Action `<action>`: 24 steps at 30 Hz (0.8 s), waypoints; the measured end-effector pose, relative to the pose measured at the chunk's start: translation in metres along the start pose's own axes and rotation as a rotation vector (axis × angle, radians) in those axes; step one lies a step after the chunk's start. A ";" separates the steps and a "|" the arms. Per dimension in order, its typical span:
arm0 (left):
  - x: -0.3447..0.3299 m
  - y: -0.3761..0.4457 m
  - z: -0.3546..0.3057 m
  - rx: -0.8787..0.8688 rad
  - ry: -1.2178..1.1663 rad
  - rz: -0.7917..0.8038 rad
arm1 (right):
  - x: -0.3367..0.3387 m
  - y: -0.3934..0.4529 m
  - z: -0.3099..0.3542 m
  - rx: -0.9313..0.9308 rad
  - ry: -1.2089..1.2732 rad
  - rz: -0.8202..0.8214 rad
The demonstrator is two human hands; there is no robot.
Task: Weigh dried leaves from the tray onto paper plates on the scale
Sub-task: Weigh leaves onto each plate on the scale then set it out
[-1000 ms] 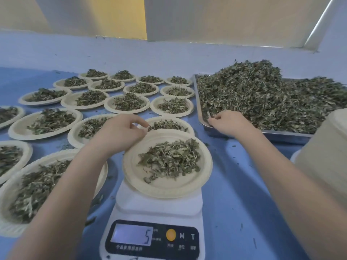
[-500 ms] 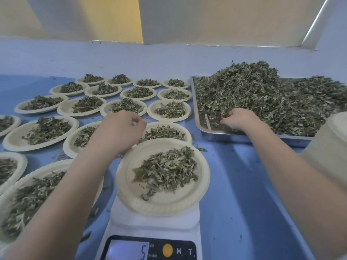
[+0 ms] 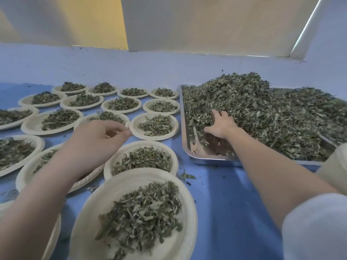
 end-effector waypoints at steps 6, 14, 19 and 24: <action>-0.002 0.006 0.011 0.013 0.042 0.022 | 0.003 0.004 0.024 0.174 -0.015 -0.025; -0.021 0.002 0.014 0.029 0.073 0.113 | -0.022 -0.011 0.028 0.160 -0.215 0.174; -0.023 0.002 0.012 0.019 0.092 0.127 | -0.015 -0.023 0.050 0.318 -0.279 -0.077; -0.022 0.002 0.009 0.006 0.079 0.134 | 0.018 -0.025 0.040 0.108 -0.155 -0.343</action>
Point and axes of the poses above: each hand's wrist, its own y-axis towards the middle knuckle, its own x-axis out of the back of the hand, z = x × y, the point moved 4 cm from there along y, towards the middle knuckle, and after that the axes turned 6 degrees about -z, right-handed, at the moved point
